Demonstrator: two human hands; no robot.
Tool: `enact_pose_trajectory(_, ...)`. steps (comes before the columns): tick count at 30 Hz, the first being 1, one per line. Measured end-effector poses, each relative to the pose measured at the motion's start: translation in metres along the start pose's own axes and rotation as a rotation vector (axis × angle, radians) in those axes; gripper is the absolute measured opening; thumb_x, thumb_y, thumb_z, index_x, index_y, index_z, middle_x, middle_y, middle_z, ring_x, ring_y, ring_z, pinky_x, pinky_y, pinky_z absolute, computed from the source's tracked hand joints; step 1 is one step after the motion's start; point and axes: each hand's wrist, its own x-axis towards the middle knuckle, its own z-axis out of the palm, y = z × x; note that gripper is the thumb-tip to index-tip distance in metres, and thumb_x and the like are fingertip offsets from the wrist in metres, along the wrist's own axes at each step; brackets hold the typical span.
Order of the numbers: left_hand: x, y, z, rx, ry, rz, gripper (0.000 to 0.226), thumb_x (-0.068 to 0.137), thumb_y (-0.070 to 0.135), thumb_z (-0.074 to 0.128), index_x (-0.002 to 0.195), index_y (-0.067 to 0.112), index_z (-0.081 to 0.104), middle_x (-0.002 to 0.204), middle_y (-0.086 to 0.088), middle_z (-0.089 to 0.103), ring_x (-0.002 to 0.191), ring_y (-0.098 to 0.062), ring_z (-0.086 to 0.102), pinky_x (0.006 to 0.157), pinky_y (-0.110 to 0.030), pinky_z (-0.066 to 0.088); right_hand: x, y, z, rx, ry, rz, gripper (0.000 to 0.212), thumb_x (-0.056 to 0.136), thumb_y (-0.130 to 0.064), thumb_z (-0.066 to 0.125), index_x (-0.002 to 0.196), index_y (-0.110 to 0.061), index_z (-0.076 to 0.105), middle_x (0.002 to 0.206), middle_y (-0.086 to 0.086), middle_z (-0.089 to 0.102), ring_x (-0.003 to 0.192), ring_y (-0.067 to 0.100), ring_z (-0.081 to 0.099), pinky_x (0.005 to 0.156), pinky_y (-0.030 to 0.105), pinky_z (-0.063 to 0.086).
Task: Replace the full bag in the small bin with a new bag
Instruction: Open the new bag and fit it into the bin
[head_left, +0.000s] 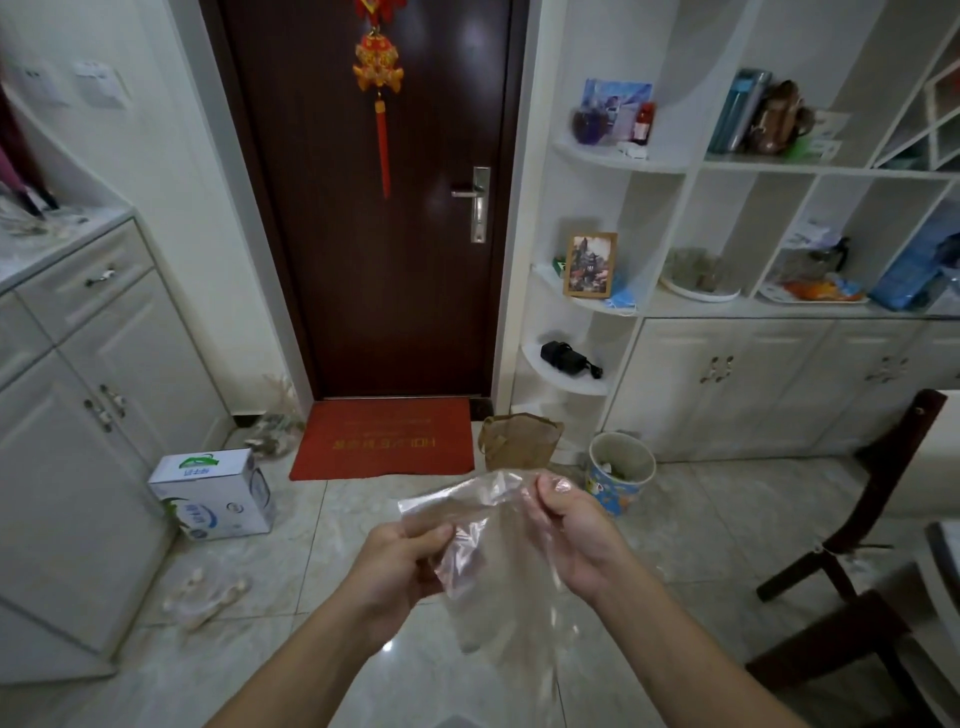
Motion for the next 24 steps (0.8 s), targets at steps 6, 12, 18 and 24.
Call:
enact_pose_trajectory(6, 0.008, 0.006, -0.012, -0.016, 0.022, -0.033, 0.018, 0.087, 0.013, 0.065, 0.090, -0.002, 0.074, 0.080, -0.016, 0.072, 0.061, -0.020, 0.067, 0.052, -0.027, 0.054, 0.006, -0.012, -0.020, -0.162, 0.213, -0.043, 0.016, 0.095, -0.016, 0.058, 0.093, -0.001, 0.065, 0.078, 0.013, 0.072, 0.064, 0.022, 0.070, 0.064, 0.034, 0.060)
enact_pose_trajectory(12, 0.010, 0.011, -0.004, -0.200, 0.129, 0.016, 0.024, 0.077, 0.012, 0.075, 0.095, -0.004, 0.073, 0.087, -0.021, 0.074, 0.069, -0.026, 0.070, 0.060, -0.031, 0.057, -0.019, -0.002, -0.016, -0.189, -0.151, 0.294, 0.068, 0.078, -0.058, 0.069, 0.120, -0.004, 0.067, 0.124, 0.023, 0.065, 0.115, 0.036, 0.061, 0.097, 0.039, 0.046)
enact_pose_trajectory(18, 0.008, 0.011, 0.004, -0.231, 0.253, 0.093, 0.022, 0.075, 0.015, 0.079, 0.081, 0.001, 0.063, 0.079, -0.020, 0.071, 0.067, -0.030, 0.070, 0.062, -0.036, 0.059, -0.024, 0.020, -0.011, -0.534, 0.040, 0.078, 0.017, 0.079, -0.003, 0.076, 0.094, -0.008, 0.072, 0.093, 0.011, 0.076, 0.073, 0.015, 0.069, 0.060, 0.023, 0.051)
enact_pose_trajectory(24, 0.007, 0.012, -0.008, -0.245, 0.263, 0.102, 0.028, 0.089, 0.028, 0.068, 0.079, 0.004, 0.057, 0.056, -0.005, 0.060, 0.041, -0.013, 0.056, 0.039, -0.019, 0.045, -0.015, 0.005, -0.019, -0.274, 0.132, 0.054, 0.020, 0.097, 0.001, 0.051, 0.095, -0.002, 0.071, 0.070, 0.006, 0.059, 0.042, 0.004, 0.048, 0.039, 0.014, 0.044)
